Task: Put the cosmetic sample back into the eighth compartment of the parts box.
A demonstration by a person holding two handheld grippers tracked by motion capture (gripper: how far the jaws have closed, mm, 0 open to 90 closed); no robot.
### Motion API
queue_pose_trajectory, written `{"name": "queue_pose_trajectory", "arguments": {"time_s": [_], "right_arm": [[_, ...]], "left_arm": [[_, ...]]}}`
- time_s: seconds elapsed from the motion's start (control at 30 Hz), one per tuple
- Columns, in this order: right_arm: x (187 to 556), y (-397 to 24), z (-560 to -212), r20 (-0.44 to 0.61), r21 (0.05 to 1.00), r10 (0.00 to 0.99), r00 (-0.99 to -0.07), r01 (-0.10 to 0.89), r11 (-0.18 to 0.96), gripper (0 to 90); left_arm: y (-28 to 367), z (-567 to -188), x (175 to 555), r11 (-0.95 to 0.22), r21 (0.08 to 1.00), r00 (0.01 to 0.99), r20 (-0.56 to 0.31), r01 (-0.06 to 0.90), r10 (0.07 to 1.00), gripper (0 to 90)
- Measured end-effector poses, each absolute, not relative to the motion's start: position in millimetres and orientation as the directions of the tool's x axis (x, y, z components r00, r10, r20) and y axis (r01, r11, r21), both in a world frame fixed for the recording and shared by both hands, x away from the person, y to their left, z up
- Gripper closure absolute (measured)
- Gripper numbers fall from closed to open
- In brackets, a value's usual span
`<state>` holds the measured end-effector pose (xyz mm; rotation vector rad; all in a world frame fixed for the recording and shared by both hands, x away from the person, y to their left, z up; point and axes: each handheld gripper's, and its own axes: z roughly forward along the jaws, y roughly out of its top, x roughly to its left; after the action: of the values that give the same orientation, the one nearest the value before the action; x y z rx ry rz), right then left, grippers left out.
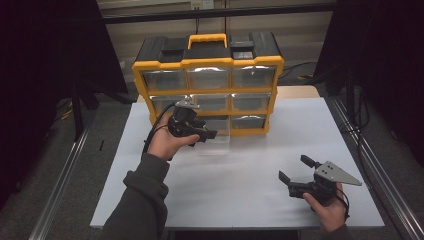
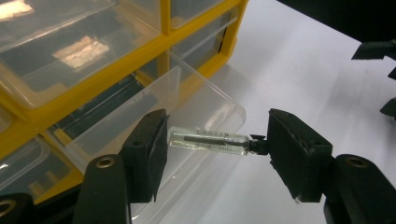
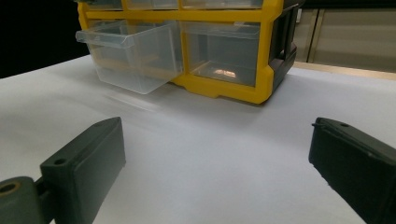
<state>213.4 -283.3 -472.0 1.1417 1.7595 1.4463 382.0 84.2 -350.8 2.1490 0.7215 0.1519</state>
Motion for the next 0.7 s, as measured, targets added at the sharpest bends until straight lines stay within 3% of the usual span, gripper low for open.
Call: {"name": "queue_pose_trajectory", "arguments": {"time_s": [0.7], "right_arm": [[213.4, -282.9, -471.7, 0.076, 0.968, 0.882, -0.464, 0.247, 0.046, 3.1]], "left_arm": [[86.3, -349.9, 396.1, -0.442, 0.762, 0.789, -0.144, 0.473, 0.597, 39.6]]}}
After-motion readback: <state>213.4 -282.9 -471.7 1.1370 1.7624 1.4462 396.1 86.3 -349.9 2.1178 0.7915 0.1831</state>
